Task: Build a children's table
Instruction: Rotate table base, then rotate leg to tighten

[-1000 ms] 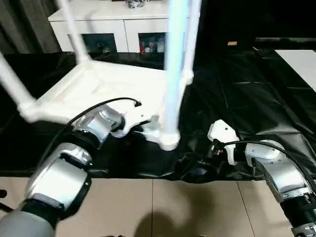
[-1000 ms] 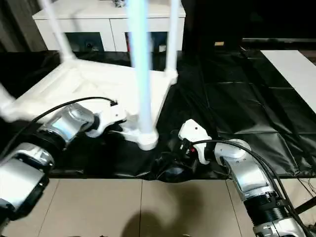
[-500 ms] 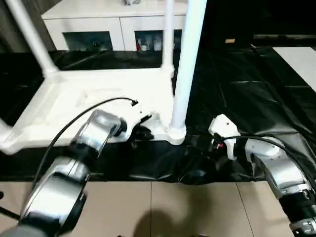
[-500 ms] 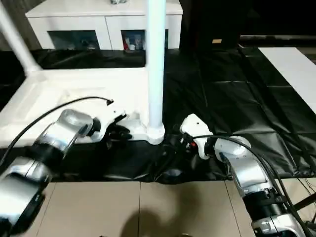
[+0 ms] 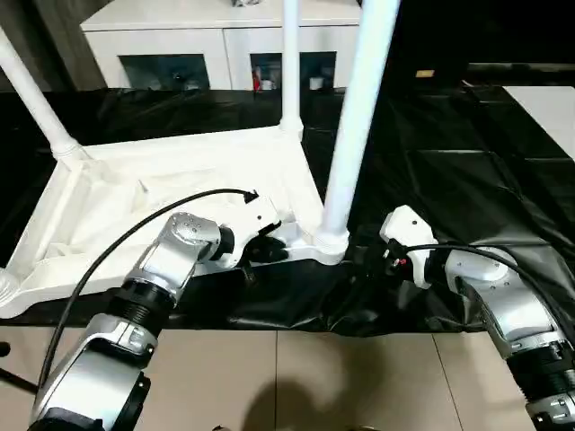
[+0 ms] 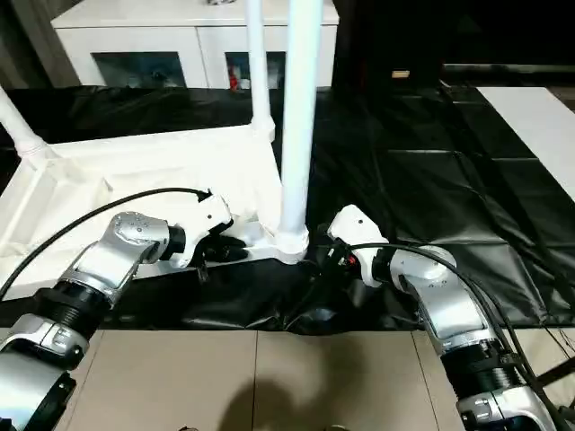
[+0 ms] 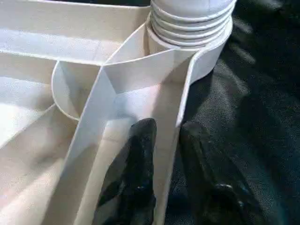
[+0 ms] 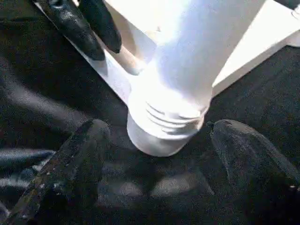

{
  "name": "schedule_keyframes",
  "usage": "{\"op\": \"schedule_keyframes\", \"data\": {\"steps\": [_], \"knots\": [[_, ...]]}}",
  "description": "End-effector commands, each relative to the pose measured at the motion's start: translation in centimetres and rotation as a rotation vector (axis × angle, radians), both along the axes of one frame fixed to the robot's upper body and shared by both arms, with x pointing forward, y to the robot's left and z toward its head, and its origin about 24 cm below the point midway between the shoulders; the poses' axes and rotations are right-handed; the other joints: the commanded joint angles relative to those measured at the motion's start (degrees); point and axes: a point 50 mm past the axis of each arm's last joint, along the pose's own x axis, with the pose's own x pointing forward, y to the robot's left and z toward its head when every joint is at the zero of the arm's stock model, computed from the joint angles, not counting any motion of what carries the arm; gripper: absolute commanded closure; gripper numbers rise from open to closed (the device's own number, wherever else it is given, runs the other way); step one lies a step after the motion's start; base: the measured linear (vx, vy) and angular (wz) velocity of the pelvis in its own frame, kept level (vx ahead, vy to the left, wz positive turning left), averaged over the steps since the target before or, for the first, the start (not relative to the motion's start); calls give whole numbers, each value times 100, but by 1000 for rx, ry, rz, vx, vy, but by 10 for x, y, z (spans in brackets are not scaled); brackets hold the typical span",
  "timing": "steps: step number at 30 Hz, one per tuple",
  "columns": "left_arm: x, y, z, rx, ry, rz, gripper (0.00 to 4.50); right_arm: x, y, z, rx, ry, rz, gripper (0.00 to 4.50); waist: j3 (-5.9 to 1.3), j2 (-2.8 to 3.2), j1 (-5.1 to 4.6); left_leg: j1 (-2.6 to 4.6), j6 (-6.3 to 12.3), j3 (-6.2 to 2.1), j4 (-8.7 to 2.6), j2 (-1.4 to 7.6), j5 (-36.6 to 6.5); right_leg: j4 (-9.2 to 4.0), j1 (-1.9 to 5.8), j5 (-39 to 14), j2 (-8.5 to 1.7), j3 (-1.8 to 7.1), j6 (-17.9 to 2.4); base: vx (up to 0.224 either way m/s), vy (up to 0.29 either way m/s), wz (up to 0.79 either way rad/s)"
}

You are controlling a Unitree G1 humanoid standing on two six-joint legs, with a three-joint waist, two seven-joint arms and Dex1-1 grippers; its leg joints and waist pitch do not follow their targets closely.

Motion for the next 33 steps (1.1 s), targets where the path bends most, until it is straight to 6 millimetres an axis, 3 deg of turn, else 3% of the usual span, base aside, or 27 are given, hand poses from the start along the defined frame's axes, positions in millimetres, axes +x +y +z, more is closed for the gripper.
{"op": "schedule_keyframes", "data": {"steps": [1, 7, 12, 14, 16, 24, 28, 33], "knots": [[5, 4, 3, 41, -28, 9, 306, 3, -1, 5, 1, -20, -4, 65, -426, -77, 19, 59, 509, 61, -371, -3, -1167, -361, 358, -793, -123, 91, -1443, 0, 0, 0], [6, 4, -3, 50, 38, -38, 296, 1, -1, 5, -3, -13, 12, 65, -431, -63, 26, 61, 472, 59, -369, -12, -1151, -358, 360, -834, -125, 91, -1430, 0, 0, 0], [7, 2, -6, 38, 70, -51, 296, 1, -1, 5, -2, -11, 16, 65, -443, -56, 35, 57, 525, 56, -354, -11, -1058, -331, 382, -487, -127, 88, -1554, 0, 0, 0], [8, 1, -6, 13, 76, -48, 333, 0, -1, 5, 0, -10, 16, 65, -446, -63, 39, 55, 545, 56, -353, -16, -1048, -333, 390, -471, -130, 85, -1571, 0, 0, 0], [10, 1, -5, 0, 69, -39, 336, 0, 0, 5, 1, -10, 17, 65, -446, -64, 44, 61, 542, 58, -350, -15, -1072, -336, 395, -512, -136, 86, -1574, 0, 0, 0], [10, 2, -9, -5, 123, -71, 420, -2, -1, 5, 2, -5, 22, 65, -458, -83, 65, 55, 582, 53, -342, -13, -953, -316, 407, -400, -140, 86, -1594, 0, 0, 0], [8, 4, -12, -13, 153, -77, 433, -2, 0, 5, 4, -4, 26, 65, -467, -88, 70, 50, 674, 53, -329, -3, -795, -282, 418, -103, -148, 85, -1699, 0, 0, 0], [2, 8, -18, -10, 175, -89, 448, -3, 1, 6, 19, -9, 25, 65, -457, -83, 58, 52, 698, 55, -335, 1, -896, -288, 423, -155, -150, 83, -1729, 0, 0, 0]]}}
